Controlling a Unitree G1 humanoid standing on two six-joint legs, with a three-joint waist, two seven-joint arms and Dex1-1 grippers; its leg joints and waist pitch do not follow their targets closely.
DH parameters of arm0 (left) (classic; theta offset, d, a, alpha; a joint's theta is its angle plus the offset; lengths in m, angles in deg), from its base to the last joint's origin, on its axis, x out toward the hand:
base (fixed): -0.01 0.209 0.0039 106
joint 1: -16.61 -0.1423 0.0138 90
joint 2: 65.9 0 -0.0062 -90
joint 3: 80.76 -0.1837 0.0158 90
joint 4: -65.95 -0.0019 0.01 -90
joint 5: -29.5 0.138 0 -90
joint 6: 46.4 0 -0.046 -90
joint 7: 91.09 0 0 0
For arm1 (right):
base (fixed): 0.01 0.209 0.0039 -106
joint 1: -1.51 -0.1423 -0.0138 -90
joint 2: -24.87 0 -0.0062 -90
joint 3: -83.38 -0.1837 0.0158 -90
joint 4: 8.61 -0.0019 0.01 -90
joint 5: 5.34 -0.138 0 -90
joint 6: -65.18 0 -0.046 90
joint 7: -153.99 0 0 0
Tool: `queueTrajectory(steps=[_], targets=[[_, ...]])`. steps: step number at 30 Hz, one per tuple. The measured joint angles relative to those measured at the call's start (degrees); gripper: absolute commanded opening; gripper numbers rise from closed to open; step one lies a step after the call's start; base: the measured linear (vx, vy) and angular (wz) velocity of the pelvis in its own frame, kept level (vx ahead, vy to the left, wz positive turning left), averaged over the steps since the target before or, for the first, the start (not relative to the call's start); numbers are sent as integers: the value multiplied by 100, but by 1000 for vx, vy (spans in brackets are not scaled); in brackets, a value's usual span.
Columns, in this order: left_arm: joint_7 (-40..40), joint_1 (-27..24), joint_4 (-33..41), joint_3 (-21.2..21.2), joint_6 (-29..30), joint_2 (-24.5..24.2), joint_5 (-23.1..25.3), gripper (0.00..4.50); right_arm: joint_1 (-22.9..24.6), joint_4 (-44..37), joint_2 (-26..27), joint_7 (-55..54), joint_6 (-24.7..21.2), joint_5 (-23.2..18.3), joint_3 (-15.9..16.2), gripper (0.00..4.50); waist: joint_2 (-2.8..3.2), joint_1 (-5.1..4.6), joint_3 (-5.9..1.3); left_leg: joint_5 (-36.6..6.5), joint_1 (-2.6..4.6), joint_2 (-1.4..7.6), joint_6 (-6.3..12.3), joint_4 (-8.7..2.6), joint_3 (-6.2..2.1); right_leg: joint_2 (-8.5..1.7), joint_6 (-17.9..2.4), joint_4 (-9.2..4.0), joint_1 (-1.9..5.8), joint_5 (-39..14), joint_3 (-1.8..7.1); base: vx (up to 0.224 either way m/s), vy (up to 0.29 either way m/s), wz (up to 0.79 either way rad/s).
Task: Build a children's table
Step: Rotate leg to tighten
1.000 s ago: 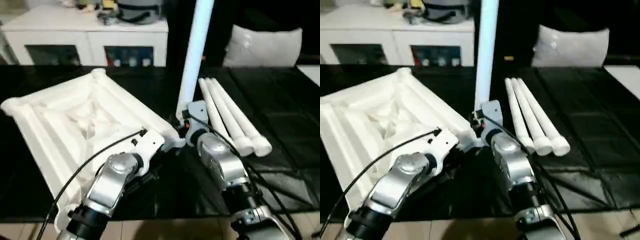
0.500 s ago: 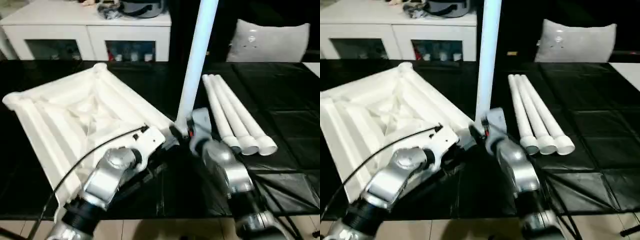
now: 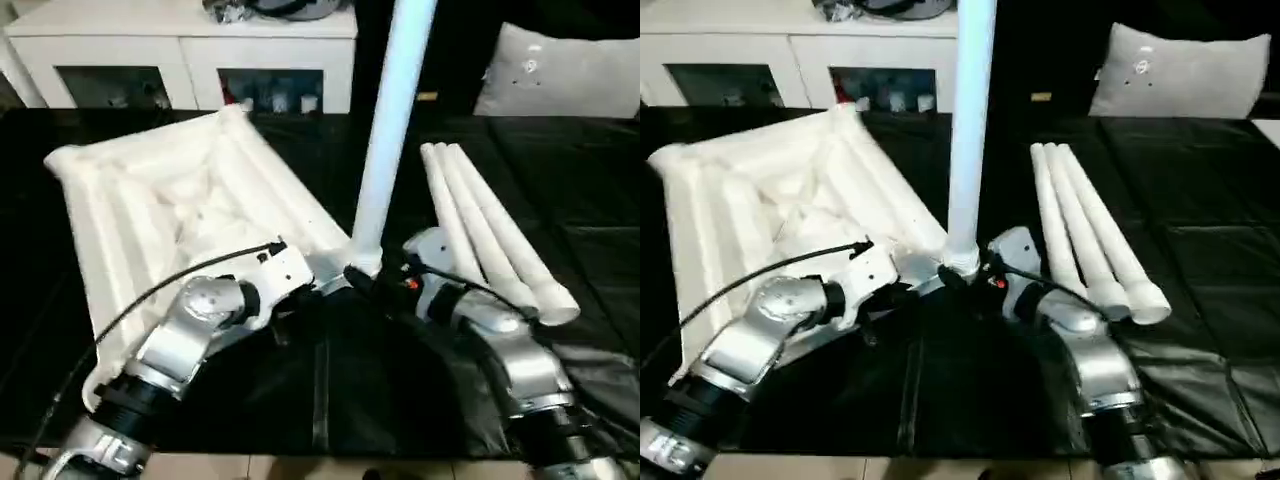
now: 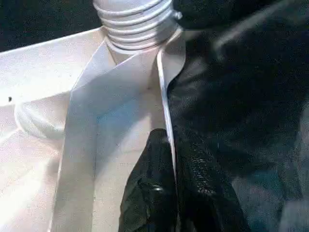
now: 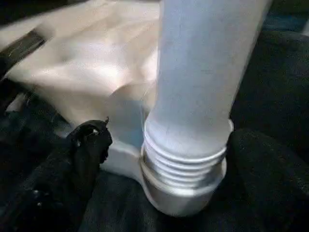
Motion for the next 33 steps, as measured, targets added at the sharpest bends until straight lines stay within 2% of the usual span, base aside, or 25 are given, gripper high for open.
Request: queueTrajectory(steps=[3, 8, 10, 15, 27, 33], targets=[[-448, 62, -219, -4, -468, -261, -60, 0, -76, -28, -477, 640, 51, -2, 31, 443, -7, 50, -4, -7, -6, 1, 12, 9, 2, 0, -15, 5, -2, -10, 0, 0, 0, 0], [-1074, 102, -365, -58, -787, -334, -189, 0, -119, -25, -622, 1311, 89, -154, 164, 443, -11, 98, -4, -10, -13, 1, 16, 48, 5, -8, -18, 26, -1, -9, 4, 0, 0, 0], [-1422, 115, -412, -161, -993, -472, -316, 0, -208, 104, -787, 1651, 90, -229, 169, 409, -13, 139, -3, -13, -11, 1, 17, 71, 5, -9, -18, 48, -1, -9, 10, 0, 0, 0], [-1886, 136, -485, -283, -1252, -525, -371, 0, -271, 141, -840, 2284, 73, -395, 347, 377, -37, 206, -1, -6, 16, 7, 3, 92, 17, -7, -19, 100, 3, -8, 32, 0, 0, 0], [-2031, 223, -661, -366, -1510, -522, -370, 0, -292, 248, -904, 2722, -98, -471, 431, 280, -74, 223, -21, -4, 20, 7, 2, 99, 29, -5, -21, 107, 7, -5, 49, 0, 0, 0], [-2035, 224, -690, -374, -1531, -522, -369, 0, -293, 240, -907, 2736, -213, -511, 432, 252, -93, 234, -34, -4, 25, 8, 1, 101, 29, -4, -21, 113, 8, -5, 49, 0, 0, 0]])
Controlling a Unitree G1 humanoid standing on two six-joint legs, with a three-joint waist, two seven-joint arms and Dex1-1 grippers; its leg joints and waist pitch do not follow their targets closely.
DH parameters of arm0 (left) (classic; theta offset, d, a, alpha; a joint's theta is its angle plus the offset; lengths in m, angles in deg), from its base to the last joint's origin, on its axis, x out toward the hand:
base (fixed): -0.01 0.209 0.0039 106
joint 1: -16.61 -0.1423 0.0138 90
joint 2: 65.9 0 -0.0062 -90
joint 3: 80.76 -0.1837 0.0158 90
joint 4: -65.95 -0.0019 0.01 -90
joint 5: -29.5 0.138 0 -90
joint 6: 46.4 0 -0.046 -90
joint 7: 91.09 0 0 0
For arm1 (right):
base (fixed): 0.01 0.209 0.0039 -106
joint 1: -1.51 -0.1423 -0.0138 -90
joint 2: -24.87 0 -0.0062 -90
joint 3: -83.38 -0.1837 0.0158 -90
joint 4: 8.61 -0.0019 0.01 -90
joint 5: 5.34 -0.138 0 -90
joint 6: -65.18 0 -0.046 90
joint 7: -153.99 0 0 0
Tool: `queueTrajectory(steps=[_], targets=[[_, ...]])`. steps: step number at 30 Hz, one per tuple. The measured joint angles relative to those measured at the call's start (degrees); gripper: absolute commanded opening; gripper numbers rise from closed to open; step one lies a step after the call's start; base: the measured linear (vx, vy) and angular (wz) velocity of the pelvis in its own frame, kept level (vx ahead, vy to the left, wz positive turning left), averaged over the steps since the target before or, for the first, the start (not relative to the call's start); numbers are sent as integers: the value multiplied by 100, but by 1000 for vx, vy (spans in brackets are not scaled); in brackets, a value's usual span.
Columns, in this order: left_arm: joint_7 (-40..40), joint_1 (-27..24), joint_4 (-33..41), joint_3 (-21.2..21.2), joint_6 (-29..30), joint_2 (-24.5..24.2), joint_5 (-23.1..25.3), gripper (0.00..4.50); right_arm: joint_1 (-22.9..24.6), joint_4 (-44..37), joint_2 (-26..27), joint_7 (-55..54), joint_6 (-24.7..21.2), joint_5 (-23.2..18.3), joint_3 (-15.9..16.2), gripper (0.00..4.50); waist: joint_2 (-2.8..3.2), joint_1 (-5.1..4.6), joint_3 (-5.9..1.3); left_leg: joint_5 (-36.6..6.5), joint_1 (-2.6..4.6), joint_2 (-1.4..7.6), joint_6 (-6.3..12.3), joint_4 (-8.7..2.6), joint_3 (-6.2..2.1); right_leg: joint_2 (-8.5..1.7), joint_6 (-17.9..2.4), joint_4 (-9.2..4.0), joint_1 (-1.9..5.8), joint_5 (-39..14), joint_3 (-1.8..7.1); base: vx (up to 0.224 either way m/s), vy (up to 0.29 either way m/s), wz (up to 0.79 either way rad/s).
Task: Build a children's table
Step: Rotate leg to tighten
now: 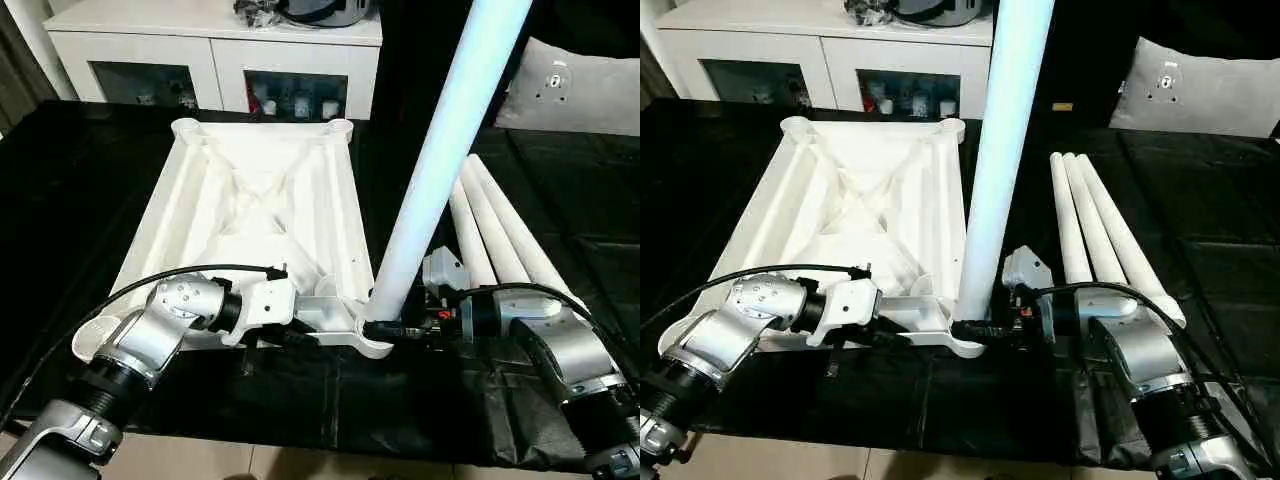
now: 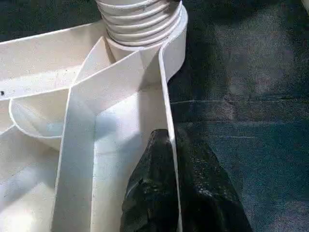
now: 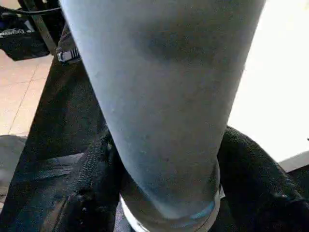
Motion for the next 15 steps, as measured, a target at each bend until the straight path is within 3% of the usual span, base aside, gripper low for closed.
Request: queueTrajectory(steps=[5, 10, 15], targets=[[-27, -15, 0, 9, 26, 2, -16, 0, 6, -59, 5, 10, -191, -64, -9, 251, -11, 15, -8, 0, 4, 1, 0, 0, 1, 1, 1, 4, 0, -1, 0, 0, 0, 0], [80, -292, 296, 201, 455, 19, -135, 0, 205, -315, 206, -268, -577, -149, -79, 247, -8, 7, -22, -8, 33, 3, -14, -1, 13, 2, 4, 9, 18, -3, 12, 0, 0, 0], [890, -800, 900, 589, 1425, 182, -123, 0, 274, -224, 995, -1479, -832, -69, -336, 241, -8, -234, -57, -5, 70, 3, -54, 6, 25, 10, 35, 14, 29, -21, 33, 0, 0, 0]])
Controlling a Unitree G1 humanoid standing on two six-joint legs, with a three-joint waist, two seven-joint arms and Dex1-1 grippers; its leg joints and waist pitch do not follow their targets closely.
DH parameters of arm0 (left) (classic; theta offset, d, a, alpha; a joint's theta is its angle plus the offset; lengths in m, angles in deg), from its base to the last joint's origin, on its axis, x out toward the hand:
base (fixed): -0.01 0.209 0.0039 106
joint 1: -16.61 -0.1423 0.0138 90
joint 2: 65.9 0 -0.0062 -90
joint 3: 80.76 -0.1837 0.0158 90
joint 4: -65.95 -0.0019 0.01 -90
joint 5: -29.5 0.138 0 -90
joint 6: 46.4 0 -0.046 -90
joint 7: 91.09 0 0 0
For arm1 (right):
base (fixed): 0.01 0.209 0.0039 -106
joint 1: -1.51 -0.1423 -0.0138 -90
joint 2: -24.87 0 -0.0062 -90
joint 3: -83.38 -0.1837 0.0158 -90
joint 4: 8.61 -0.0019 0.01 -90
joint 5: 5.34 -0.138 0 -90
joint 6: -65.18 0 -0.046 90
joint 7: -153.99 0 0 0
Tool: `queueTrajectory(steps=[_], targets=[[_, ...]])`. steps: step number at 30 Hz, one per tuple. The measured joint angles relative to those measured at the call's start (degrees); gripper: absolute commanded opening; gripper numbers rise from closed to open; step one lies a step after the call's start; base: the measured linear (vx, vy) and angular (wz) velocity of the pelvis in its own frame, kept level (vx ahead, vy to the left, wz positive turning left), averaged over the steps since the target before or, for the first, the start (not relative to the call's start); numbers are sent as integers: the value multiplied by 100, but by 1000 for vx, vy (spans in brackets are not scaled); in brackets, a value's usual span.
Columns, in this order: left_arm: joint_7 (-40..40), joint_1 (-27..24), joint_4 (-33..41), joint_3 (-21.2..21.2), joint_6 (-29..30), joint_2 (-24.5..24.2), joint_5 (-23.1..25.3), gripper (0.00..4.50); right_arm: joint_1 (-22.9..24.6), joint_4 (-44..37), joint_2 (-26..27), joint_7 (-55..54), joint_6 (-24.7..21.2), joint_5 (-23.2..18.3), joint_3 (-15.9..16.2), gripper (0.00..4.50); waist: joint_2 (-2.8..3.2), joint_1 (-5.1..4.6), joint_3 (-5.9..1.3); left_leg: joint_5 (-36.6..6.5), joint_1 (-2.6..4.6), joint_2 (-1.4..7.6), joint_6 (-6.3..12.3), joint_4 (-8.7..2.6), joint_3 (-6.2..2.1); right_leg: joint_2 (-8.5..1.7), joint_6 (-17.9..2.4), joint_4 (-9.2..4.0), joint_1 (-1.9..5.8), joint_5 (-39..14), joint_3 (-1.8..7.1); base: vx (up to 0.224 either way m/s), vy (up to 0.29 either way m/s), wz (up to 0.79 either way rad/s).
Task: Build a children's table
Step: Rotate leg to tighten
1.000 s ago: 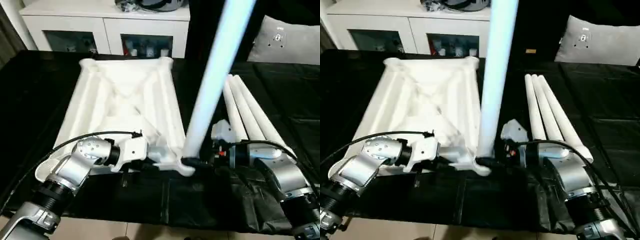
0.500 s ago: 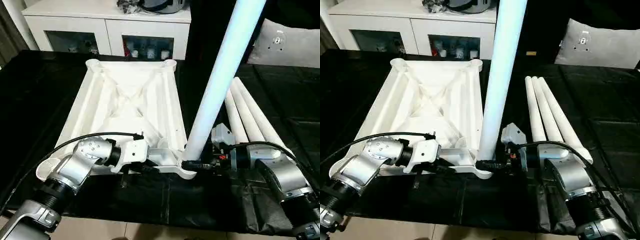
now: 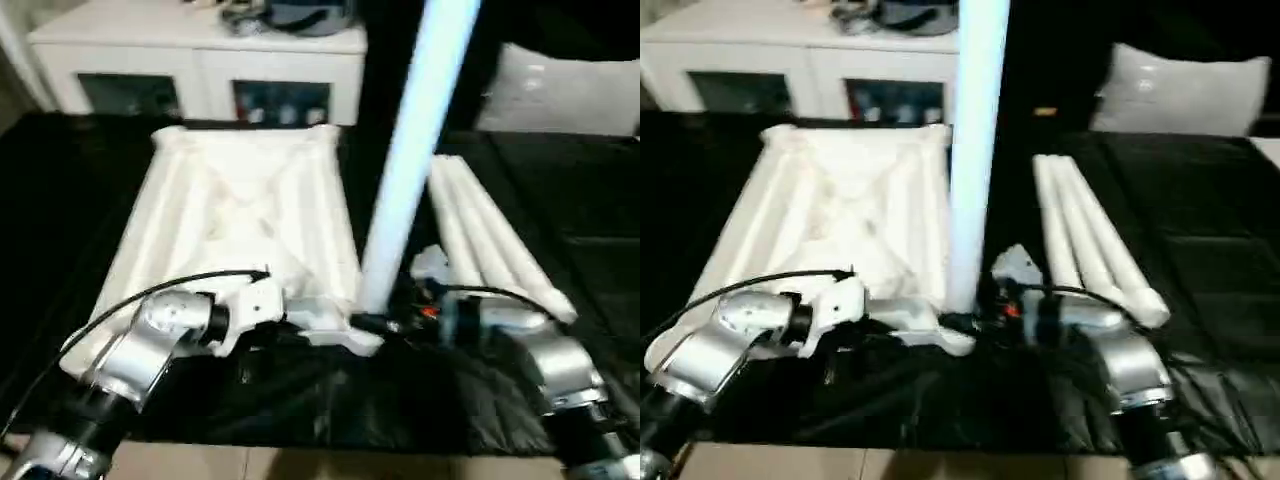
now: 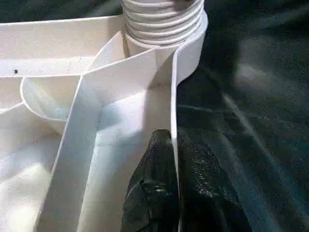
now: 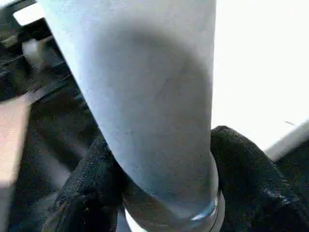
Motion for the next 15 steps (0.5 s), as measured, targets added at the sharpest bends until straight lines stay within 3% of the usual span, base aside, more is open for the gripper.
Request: queueTrajectory(steps=[3, 5, 6, 11, 12, 15], targets=[[790, -181, 351, 167, 719, 382, 174, 0, -131, 293, 640, -1117, -40, 154, -257, 241, -12, -139, -11, 9, 16, -2, -13, 10, -2, 0, 7, -13, 1, -4, -6, -56, 6, -10], [1230, -225, 445, 241, 1082, 684, 275, 0, -269, 505, 895, -1651, -55, 232, -361, 241, 16, -170, -23, 9, 17, -8, -13, 13, -7, -3, 10, -48, 9, -6, -19, -54, 18, -5], [1581, -234, 479, 338, 1410, 1000, 352, 0, -388, 695, 1132, -2086, -63, 293, -477, 241, 34, -209, -27, 8, 14, -9, -13, 13, -22, -6, 11, -96, 25, -6, -46, -53, 24, -4], [2712, -78, 335, 458, 1915, 1948, 483, 0, -871, 1392, 1512, -3246, 179, 482, -755, 241, 141, -337, 13, 4, 12, 45, -5, 13, -91, -22, 12, -373, 156, -7, -275, 0, 0, 0], [2889, -16, 265, 446, 1956, 2061, 494, 0, -941, 1517, 1521, -3365, 263, 497, -777, 276, 159, -355, 25, -3, 6, 66, 8, 4, -91, -21, 12, -447, 192, -7, -316, 0, 0, 0], [3014, 25, 234, 375, 1965, 2114, 505, 0, -927, 1586, 1521, -3378, 436, 520, -815, 311, 164, -385, 29, -9, -8, 47, 18, 4, -79, -34, 12, -450, 193, -7, -290, 0, 0, 0]])
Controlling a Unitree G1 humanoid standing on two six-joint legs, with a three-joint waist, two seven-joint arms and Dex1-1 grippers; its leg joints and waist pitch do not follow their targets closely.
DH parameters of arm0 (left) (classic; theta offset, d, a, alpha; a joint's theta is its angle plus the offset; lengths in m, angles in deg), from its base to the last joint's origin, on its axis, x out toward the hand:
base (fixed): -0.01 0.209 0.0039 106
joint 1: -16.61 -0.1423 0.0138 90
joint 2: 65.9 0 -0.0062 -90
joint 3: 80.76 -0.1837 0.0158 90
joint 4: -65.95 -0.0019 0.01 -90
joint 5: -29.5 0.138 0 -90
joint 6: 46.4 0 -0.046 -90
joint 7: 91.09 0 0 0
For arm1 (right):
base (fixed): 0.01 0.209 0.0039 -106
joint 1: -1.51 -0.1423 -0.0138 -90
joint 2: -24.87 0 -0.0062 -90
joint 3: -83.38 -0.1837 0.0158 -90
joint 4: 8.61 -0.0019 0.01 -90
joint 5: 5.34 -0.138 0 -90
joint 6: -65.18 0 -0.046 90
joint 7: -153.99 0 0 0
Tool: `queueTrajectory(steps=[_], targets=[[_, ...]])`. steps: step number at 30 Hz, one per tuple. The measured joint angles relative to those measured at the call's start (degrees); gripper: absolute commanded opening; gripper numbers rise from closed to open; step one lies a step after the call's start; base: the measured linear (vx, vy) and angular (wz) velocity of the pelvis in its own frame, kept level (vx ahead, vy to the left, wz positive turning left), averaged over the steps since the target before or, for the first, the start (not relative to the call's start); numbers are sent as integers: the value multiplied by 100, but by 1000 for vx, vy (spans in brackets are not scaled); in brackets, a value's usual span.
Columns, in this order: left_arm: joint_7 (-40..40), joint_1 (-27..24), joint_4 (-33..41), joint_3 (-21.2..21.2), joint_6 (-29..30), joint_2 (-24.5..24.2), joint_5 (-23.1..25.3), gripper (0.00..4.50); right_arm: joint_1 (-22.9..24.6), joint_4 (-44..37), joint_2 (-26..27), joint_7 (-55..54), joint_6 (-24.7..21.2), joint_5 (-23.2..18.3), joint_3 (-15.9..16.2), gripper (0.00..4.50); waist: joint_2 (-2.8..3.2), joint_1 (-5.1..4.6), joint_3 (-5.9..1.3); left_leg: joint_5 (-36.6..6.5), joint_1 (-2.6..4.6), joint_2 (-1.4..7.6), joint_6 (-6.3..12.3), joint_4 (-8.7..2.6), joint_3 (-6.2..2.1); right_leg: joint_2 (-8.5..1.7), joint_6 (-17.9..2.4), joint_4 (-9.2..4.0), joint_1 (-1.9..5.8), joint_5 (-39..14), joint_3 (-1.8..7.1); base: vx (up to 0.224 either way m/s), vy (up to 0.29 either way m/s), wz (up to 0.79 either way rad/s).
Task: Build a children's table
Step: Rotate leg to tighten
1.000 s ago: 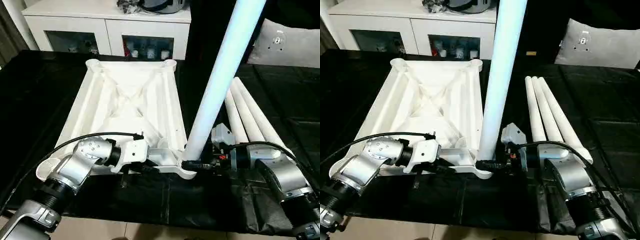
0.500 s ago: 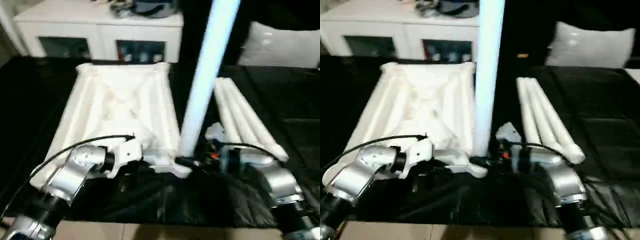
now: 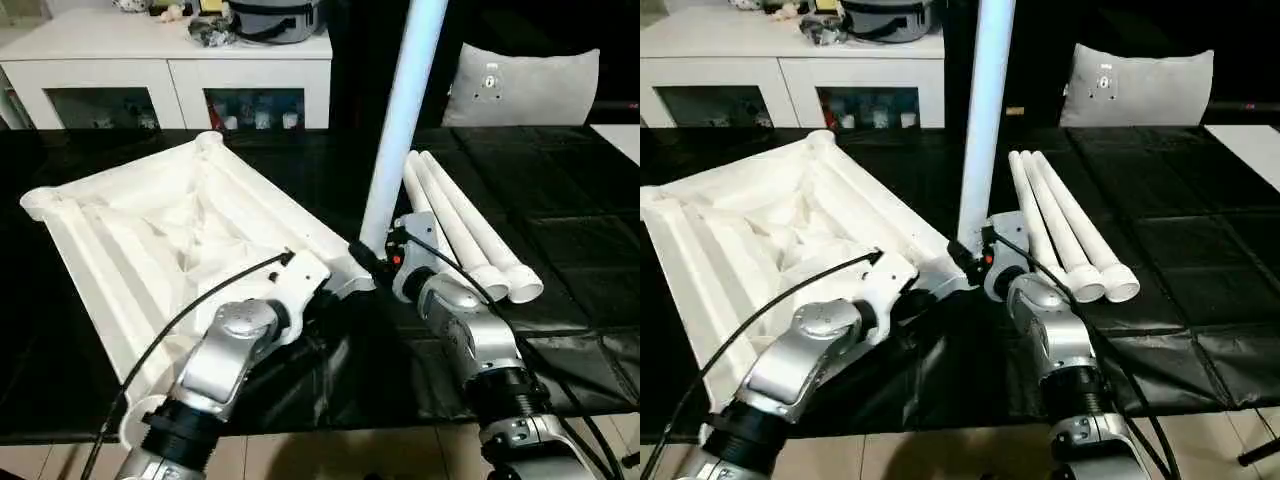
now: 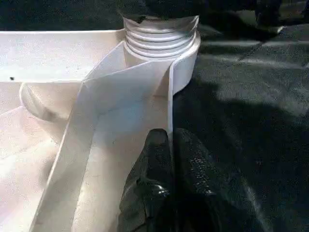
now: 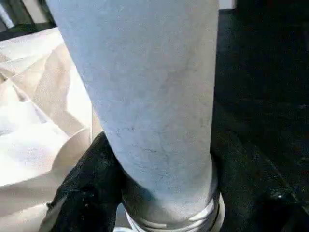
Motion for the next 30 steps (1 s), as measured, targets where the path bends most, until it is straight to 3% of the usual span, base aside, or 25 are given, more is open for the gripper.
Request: queueTrajectory(steps=[2, 8, 16, 21, 24, 30], targets=[[-7, 8, 15, -30, -2, -25, 6, 0, 53, -27, -4, 122, 86, -1, -21, 313, -4, 3, 3, 0, -8, -4, 1, 0, 5, -5, 0, 3, -9, 0, 2, 0, 0, 0], [-180, 67, 61, -129, -43, -217, 55, 0, 244, -224, -191, 648, 195, -119, -26, 378, -20, 78, 13, 1, -37, 6, 2, -8, 4, 1, -1, 21, -26, 0, 2, 0, 0, 0], [-752, 213, -15, -205, -510, -749, -18, 0, 550, -699, -1056, 2044, 191, -377, 133, 448, -49, 205, 19, 23, -78, 7, 26, 12, 50, 5, -9, 161, -132, 198, 100, 0, 0, 0], [-1660, 364, -122, -452, -1234, -1418, -99, 0, 567, -1027, -2080, 3314, 176, -458, 263, 448, -60, 431, 12, 39, -131, 16, 53, 1, 67, 25, -40, 329, -265, 143, 161, 33, -25, 1], [-2193, 405, -165, -508, -1617, -1819, -114, 0, 495, -1035, -2314, 3720, 211, -442, 372, 448, -61, 484, 11, 39, -133, 23, 55, -8, 75, 30, -62, 366, -290, 112, 160, 0, 0, 0], [-2917, 439, -193, -788, -2227, -2111, -132, 0, 418, -1019, -2474, 4281, 345, -280, 760, 448, -70, 613, 7, 38, -126, 14, 51, 14, 89, 21, -63, 388, -287, 110, 188, 0, 0, 0]])
